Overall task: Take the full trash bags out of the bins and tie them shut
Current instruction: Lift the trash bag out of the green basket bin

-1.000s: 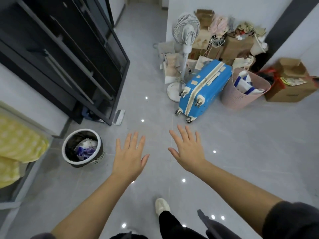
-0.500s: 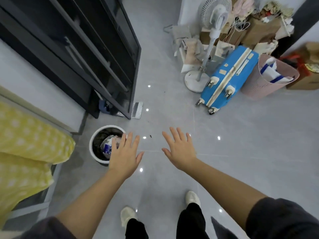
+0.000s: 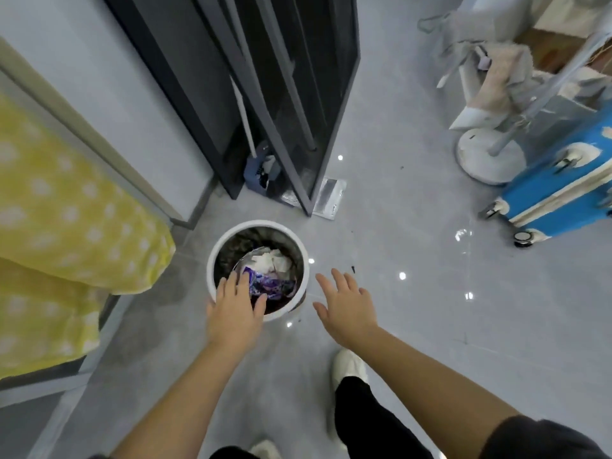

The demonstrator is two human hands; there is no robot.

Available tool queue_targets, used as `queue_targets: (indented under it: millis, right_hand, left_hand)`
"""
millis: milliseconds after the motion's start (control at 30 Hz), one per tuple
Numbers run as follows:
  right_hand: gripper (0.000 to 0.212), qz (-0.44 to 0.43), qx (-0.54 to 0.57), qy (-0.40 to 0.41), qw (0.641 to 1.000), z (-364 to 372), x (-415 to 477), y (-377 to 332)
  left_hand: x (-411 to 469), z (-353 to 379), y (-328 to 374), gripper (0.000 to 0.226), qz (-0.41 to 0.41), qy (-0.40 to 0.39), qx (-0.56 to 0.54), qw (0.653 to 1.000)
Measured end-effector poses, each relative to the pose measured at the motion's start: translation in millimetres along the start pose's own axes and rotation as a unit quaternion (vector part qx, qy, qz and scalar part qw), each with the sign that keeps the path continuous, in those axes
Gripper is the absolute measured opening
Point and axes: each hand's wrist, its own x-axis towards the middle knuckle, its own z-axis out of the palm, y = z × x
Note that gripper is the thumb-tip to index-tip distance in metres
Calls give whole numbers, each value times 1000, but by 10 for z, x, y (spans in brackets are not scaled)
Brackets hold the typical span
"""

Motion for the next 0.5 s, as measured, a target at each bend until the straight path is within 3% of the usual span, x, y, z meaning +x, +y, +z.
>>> queue_targets:
  millis: [167,333,500]
  right_hand:
    - [59,9,51,28,998,817,1081,90]
    - [66,50,173,65,982,1254,1829,180]
    - [38,77,288,40,954,1438,2135,112]
  left_hand:
    - [777,1024,-531,59,-85,64,-97,990]
    - [1313,1501,-885,62,-211,156,-254,931]
    - [1550,1619,-1123,44,-235,147,-303,912]
